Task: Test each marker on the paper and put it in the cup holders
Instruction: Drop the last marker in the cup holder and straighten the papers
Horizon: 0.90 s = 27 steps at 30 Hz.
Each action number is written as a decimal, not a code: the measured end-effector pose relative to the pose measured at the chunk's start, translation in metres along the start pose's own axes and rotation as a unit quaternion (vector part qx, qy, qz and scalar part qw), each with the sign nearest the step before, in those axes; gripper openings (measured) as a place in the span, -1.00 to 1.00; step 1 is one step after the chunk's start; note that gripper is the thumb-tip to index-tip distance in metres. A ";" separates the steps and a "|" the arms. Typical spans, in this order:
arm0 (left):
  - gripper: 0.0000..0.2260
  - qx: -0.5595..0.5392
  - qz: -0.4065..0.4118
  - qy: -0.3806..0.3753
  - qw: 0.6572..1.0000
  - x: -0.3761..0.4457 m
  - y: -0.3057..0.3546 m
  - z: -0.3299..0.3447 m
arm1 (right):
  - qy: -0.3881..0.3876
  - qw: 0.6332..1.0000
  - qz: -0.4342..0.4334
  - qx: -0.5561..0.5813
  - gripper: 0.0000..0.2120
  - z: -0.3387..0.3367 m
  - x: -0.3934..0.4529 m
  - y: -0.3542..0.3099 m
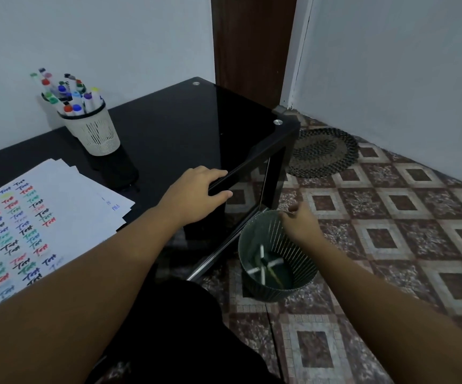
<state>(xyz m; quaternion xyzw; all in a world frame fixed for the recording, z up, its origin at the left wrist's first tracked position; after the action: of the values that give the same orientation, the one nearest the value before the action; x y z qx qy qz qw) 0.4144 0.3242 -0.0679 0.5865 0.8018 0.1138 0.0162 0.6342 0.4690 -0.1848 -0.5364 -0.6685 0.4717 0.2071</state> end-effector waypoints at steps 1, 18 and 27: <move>-0.48 0.001 0.001 0.001 1.000 0.001 0.002 0.000 | -0.001 1.000 -0.004 0.008 -0.66 0.001 0.000 -0.003; -0.63 -0.025 -0.174 0.145 0.974 -0.077 -0.105 -0.075 | -0.093 0.948 -0.270 0.138 -0.83 0.099 -0.059 -0.215; -0.59 -0.033 -0.435 0.151 0.887 -0.200 -0.230 -0.104 | -0.314 0.908 -0.276 -0.043 -0.58 0.253 -0.108 -0.276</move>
<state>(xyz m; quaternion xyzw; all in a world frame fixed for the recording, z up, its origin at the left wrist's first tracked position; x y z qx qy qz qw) 0.2449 0.0530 -0.0342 0.1542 0.9649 0.2090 -0.0378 0.3285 0.2724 -0.0431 -0.1634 -0.8398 0.5107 0.0851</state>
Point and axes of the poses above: each hand's wrist, its own x-axis towards the middle knuckle, its own z-axis out of the palm, y = z × x, the point moved 5 cm from there along x, towards the middle knuckle, and after that the axes turned 14 degrees about x, right-handed, at the moved point
